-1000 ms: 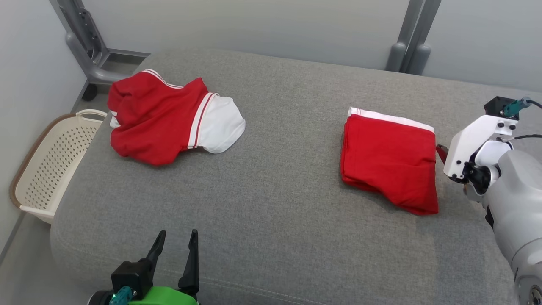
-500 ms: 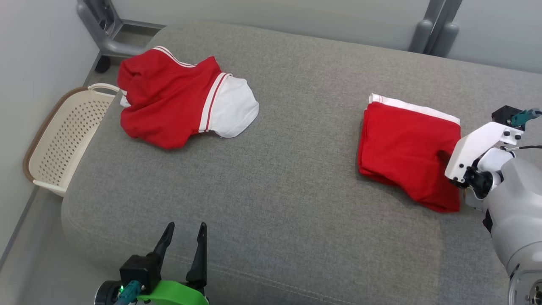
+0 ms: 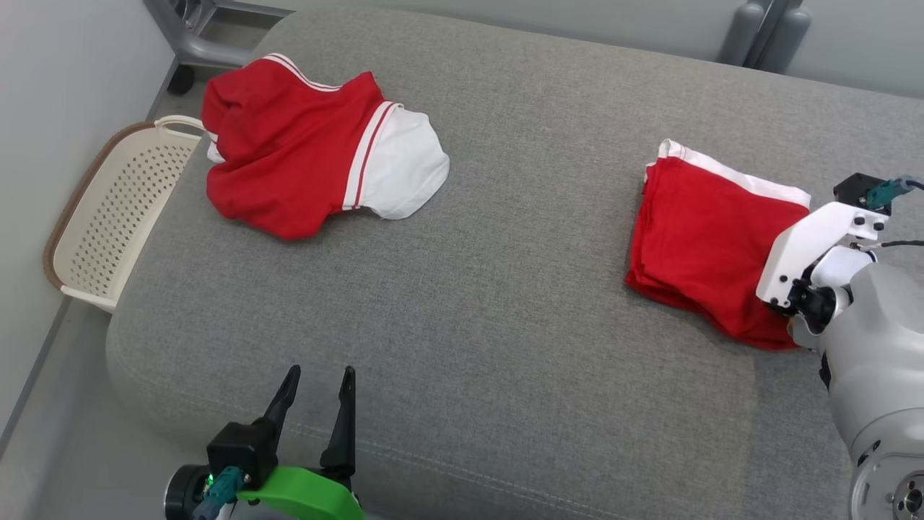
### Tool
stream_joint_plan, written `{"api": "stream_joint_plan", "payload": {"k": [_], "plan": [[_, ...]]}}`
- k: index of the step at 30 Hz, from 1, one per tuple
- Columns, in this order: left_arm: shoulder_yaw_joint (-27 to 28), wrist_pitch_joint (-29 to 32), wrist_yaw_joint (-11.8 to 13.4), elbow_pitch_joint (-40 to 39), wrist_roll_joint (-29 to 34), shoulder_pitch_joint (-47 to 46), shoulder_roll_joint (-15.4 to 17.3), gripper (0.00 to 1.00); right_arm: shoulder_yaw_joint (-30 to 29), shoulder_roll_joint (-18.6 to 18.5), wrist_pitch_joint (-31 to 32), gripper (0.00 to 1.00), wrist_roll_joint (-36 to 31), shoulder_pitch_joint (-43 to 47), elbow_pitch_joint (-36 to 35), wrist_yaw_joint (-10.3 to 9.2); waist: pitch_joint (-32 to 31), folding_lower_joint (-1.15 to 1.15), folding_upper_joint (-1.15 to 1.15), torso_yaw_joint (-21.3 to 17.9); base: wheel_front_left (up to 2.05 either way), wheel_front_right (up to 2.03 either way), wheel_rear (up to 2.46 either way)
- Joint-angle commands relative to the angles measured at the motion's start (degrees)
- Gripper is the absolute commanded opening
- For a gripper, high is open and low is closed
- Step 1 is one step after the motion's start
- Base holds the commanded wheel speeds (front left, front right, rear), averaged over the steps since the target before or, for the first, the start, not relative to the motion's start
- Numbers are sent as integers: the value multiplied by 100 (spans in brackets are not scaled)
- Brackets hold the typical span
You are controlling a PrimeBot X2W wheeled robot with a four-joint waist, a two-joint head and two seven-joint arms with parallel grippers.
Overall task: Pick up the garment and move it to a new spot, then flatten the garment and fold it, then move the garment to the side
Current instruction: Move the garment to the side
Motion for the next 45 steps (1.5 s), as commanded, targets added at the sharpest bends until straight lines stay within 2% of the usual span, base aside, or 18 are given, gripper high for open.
{"api": "stream_joint_plan", "payload": {"k": [1,6,14,22,30,39,45], "plan": [[-4,-37,-11,9,-27,-93,-4,100,-20,13,2,0,-124,44,-69,-12,-20,0,0,-77,0,0,0],[30,-63,25,-61,19,-153,85,100,165,144,-30,0,-523,-1,-267,-12,-54,0,0,-369,0,0,0],[-51,-51,24,-271,97,-282,109,100,897,69,-347,0,-477,-131,-180,-11,69,0,0,-1033,0,0,0],[-93,11,53,-625,226,-540,223,100,1795,-337,-657,0,-261,-504,-82,-11,510,0,0,-1682,0,0,0],[-192,226,43,-1135,452,-865,421,100,2543,-769,-878,0,31,-956,-48,-11,1058,0,0,-2134,0,0,0],[-323,566,26,-1726,677,-1137,631,100,3270,-1295,-910,0,254,-1378,-82,-11,1544,0,0,-2534,0,0,0],[-427,730,16,-2033,774,-1207,699,100,3592,-1718,-912,0,266,-1591,-176,-11,1787,0,0,-2644,0,0,0]]}}
